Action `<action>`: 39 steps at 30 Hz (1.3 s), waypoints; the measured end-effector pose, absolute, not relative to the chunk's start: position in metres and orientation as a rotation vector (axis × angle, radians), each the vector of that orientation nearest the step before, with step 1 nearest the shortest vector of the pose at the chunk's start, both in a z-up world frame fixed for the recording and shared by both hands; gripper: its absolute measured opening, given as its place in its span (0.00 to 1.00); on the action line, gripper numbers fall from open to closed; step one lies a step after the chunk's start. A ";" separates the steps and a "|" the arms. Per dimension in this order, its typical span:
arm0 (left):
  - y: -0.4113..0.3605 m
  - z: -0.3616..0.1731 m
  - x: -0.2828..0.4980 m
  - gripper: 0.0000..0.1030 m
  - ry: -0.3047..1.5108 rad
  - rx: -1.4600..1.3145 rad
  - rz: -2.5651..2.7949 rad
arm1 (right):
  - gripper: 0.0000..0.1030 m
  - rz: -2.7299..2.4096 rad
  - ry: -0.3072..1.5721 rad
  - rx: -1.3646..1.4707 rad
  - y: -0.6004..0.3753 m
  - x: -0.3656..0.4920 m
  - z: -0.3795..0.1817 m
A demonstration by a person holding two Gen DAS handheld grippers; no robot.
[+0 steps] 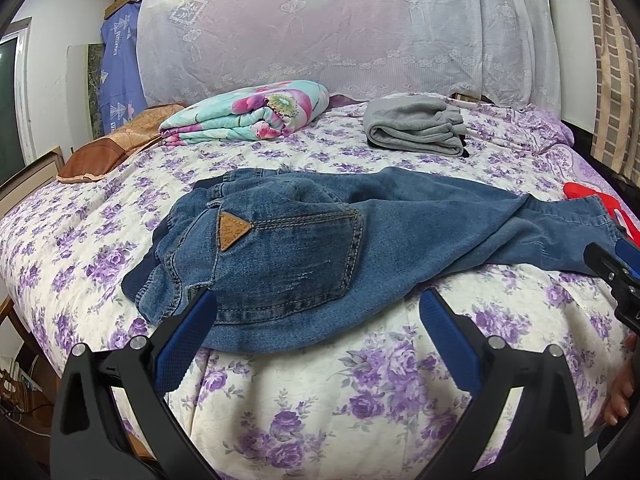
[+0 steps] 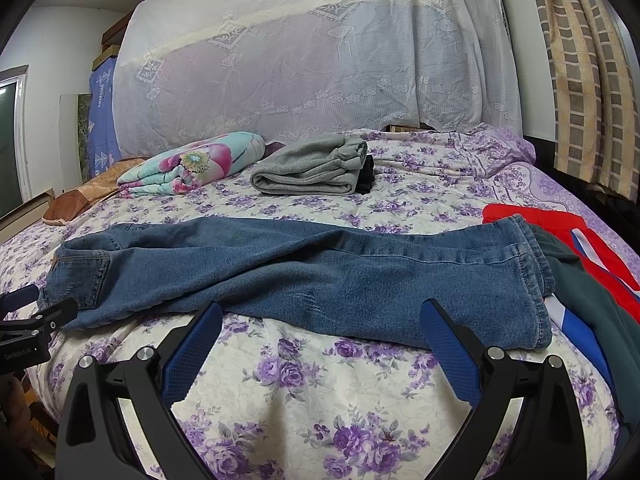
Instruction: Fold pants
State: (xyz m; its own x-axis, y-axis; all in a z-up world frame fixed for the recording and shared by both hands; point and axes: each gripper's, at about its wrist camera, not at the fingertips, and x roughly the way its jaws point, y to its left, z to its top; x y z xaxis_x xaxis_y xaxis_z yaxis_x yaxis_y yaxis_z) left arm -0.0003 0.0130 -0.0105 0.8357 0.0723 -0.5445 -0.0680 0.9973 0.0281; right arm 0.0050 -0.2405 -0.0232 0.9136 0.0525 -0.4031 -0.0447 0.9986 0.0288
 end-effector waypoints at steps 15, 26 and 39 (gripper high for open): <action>0.015 -0.012 0.000 0.96 0.583 0.004 0.073 | 0.97 0.050 0.416 0.022 -0.241 0.005 -0.024; 0.015 -0.013 0.000 0.96 0.585 0.002 0.074 | 0.97 0.049 0.417 0.024 -0.241 0.004 -0.025; 0.017 -0.018 0.005 0.96 0.602 -0.008 0.080 | 0.97 0.041 0.432 0.040 -0.246 0.005 -0.027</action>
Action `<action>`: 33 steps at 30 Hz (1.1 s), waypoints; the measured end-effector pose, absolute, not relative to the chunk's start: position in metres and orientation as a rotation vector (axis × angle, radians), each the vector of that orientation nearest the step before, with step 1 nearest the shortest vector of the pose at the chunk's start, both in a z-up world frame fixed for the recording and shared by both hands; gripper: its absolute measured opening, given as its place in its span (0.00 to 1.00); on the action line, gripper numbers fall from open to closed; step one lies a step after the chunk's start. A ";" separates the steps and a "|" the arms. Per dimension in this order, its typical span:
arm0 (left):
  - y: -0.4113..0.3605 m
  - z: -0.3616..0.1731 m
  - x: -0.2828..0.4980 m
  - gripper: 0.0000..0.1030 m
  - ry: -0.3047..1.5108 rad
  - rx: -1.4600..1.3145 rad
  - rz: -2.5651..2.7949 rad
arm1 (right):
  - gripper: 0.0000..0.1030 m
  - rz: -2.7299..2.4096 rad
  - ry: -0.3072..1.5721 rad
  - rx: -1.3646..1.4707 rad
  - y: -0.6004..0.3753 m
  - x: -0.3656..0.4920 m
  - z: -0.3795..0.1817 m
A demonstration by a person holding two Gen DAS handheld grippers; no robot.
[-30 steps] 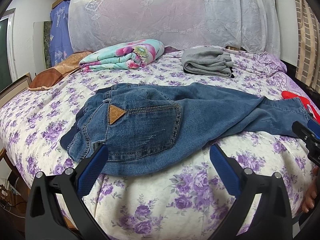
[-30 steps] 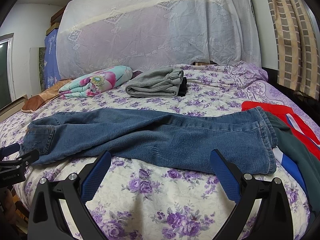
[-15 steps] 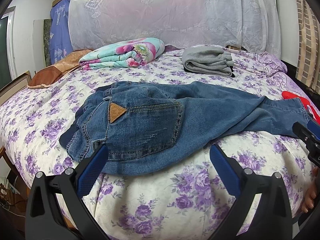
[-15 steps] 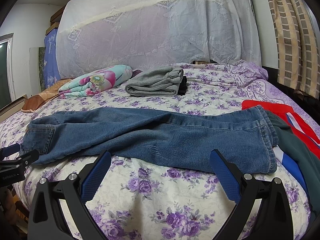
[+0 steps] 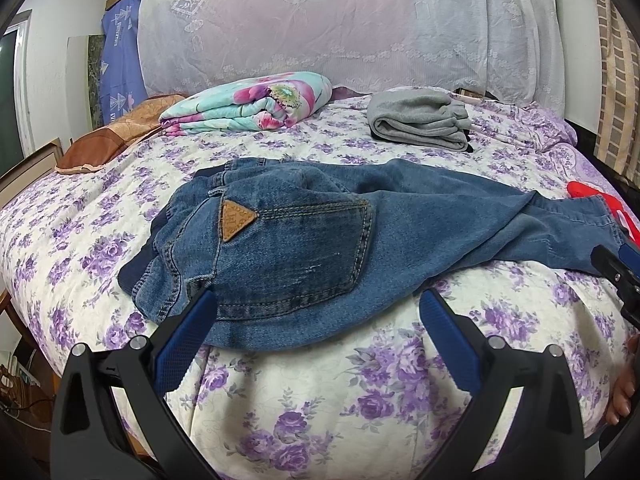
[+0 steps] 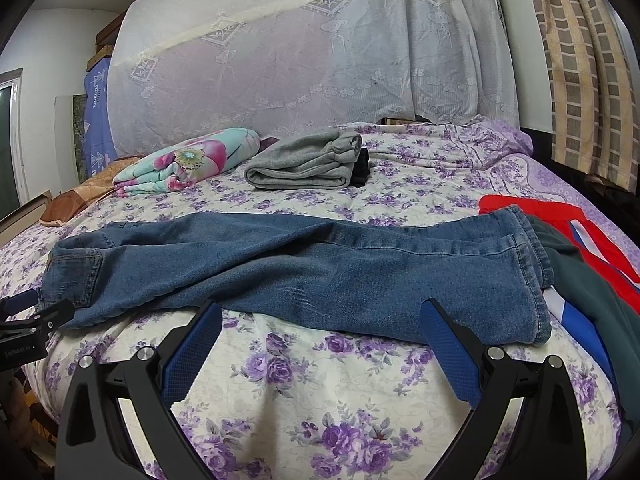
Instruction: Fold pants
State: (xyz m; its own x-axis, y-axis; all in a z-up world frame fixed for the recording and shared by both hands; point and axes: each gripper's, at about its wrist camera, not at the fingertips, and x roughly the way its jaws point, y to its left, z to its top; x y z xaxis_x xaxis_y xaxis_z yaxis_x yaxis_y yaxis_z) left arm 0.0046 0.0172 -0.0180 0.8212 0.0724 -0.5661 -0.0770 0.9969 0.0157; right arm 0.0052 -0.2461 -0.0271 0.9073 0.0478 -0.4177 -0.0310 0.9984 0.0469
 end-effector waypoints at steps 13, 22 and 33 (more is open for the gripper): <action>0.083 -0.044 0.012 0.96 0.693 -0.247 -0.002 | 0.97 0.063 0.491 0.088 -0.285 -0.002 -0.034; 0.098 -0.051 0.013 0.96 0.679 -0.292 -0.153 | 0.97 0.115 0.563 0.459 -0.384 -0.021 -0.062; 0.133 -0.050 0.008 0.96 0.718 -0.456 -0.352 | 0.85 0.087 0.518 0.765 -0.456 0.036 -0.053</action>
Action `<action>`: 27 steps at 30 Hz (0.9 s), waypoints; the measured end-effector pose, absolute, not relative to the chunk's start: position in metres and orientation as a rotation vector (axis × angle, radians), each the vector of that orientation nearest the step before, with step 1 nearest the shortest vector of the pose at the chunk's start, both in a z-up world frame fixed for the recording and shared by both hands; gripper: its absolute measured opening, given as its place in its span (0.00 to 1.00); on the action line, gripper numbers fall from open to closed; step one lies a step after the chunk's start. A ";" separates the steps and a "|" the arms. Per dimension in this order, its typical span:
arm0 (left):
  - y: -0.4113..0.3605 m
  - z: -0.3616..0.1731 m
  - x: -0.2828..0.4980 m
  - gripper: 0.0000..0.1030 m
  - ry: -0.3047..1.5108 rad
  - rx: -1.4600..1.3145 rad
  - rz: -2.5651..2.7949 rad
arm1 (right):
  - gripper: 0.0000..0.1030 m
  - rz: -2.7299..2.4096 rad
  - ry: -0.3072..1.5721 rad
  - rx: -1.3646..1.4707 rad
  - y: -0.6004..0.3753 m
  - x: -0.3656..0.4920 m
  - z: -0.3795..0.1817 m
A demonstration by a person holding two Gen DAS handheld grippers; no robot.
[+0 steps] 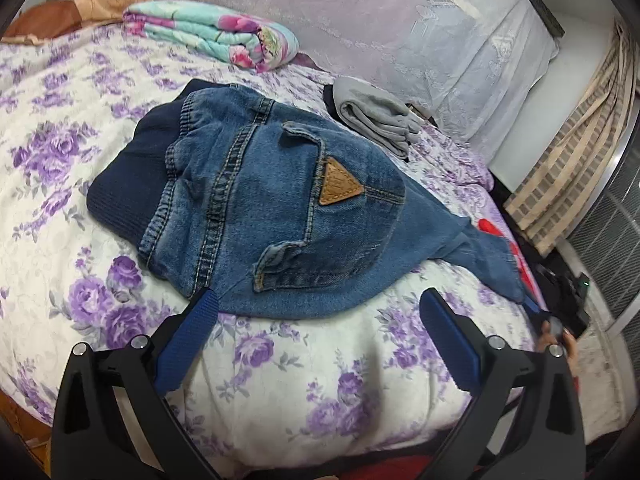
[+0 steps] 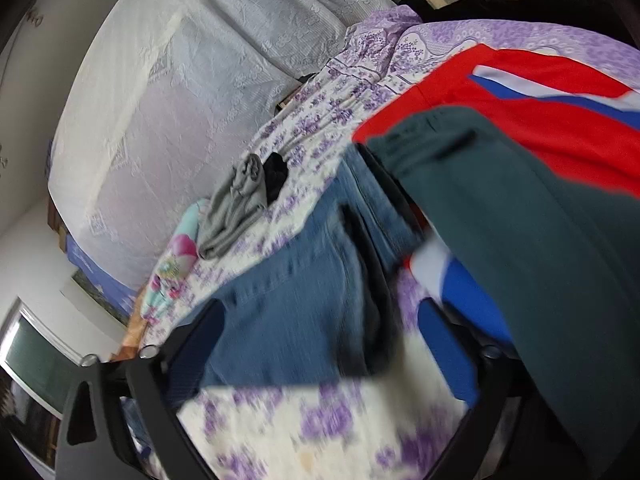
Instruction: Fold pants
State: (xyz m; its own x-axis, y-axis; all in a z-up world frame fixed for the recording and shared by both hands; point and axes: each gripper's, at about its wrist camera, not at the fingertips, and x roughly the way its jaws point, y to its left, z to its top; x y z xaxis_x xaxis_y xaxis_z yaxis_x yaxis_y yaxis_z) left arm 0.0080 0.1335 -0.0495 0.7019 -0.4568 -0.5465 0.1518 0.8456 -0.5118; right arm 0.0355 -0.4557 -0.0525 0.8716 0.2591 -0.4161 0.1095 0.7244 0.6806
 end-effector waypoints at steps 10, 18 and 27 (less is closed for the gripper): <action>0.136 -0.048 0.014 0.96 0.760 -0.477 -0.375 | 0.35 0.043 0.659 0.496 -0.451 0.109 -0.039; 0.135 -0.046 0.018 0.96 0.776 -0.464 -0.367 | 0.07 0.085 0.647 0.414 -0.438 0.094 -0.035; 0.156 -0.043 0.013 0.96 0.771 -0.535 -0.392 | 0.07 0.186 0.504 0.359 -0.419 -0.062 0.012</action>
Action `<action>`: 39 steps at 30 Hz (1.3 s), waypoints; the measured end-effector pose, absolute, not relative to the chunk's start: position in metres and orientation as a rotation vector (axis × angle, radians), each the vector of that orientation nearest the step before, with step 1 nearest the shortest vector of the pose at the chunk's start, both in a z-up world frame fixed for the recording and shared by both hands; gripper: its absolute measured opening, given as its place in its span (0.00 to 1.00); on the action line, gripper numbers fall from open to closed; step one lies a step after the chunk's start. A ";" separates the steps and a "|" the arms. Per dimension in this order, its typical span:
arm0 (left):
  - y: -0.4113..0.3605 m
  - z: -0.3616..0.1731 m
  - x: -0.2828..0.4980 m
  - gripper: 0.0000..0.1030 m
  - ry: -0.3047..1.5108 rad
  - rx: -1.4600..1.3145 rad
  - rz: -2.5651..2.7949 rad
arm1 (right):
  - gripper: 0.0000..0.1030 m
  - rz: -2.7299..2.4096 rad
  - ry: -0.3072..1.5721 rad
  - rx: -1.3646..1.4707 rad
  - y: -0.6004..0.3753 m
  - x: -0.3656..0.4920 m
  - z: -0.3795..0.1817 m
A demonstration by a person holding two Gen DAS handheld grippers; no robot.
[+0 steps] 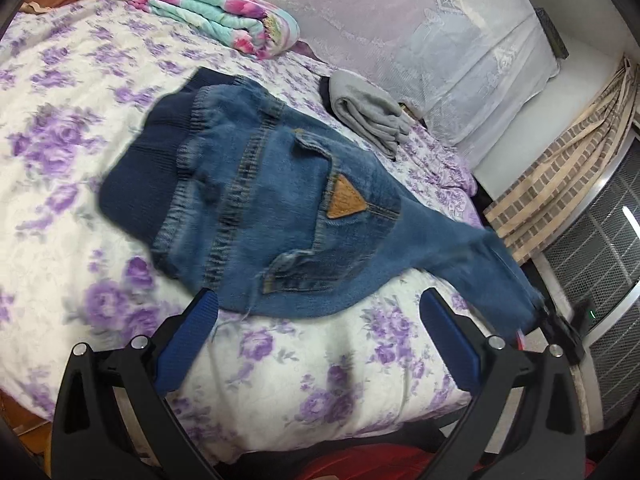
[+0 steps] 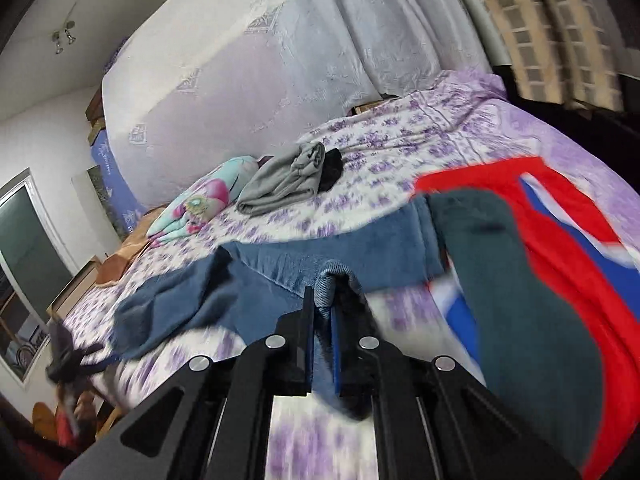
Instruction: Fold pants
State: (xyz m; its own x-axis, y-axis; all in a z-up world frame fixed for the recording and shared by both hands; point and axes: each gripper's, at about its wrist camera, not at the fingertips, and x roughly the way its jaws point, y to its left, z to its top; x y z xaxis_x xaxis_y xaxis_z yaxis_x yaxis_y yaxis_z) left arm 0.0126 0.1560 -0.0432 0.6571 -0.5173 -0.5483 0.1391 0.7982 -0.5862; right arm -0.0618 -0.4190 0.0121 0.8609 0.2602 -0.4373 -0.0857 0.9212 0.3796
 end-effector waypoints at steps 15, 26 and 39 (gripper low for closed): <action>0.184 -0.044 0.046 0.96 0.807 -0.681 -0.284 | 0.07 0.054 0.537 0.426 -0.462 -0.082 -0.021; 0.192 -0.049 0.025 0.96 0.712 -0.741 -0.250 | 0.07 0.062 0.509 0.407 -0.460 -0.073 -0.003; 0.242 -0.012 0.051 0.16 0.620 -0.875 -0.232 | 0.07 0.077 0.466 0.273 -0.449 -0.023 0.044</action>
State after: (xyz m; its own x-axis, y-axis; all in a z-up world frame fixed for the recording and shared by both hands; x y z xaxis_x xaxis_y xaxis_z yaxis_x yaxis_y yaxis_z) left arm 0.0510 0.2423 -0.0125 0.8021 -0.4333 -0.4110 -0.0568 0.6297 -0.7747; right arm -0.0228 -0.4487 0.0440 0.8913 0.1356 -0.4327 -0.0118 0.9608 0.2769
